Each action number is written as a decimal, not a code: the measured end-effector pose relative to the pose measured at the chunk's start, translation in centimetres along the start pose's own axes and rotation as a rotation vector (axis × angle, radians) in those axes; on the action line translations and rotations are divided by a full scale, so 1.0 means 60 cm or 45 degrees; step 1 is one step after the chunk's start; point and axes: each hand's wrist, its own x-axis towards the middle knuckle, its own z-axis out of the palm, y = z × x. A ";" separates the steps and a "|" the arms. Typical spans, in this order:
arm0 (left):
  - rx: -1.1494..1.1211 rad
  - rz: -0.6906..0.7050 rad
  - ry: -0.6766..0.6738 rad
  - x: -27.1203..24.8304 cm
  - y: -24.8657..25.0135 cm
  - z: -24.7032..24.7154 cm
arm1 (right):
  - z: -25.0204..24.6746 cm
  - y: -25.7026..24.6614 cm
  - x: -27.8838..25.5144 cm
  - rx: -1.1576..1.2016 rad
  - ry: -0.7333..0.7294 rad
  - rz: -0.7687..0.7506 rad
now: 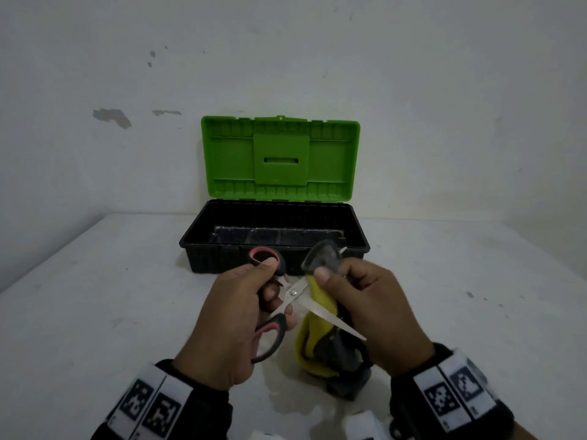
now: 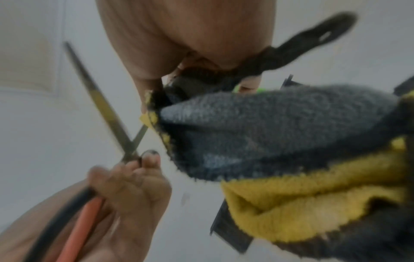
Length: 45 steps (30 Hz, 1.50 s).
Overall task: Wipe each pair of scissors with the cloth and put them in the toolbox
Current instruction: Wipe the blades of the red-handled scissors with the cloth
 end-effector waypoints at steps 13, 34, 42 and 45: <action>0.083 -0.051 -0.051 0.003 0.010 -0.002 | -0.001 -0.002 -0.006 0.026 0.055 0.010; 0.516 0.068 -0.102 -0.017 -0.010 -0.025 | -0.082 -0.004 0.080 -0.739 0.158 -0.108; 0.584 0.171 -0.063 -0.004 -0.021 -0.015 | -0.011 -0.032 0.031 -0.572 -0.101 -0.317; 0.589 0.190 -0.037 0.003 -0.020 -0.025 | -0.018 -0.023 0.010 -0.519 -0.346 -0.316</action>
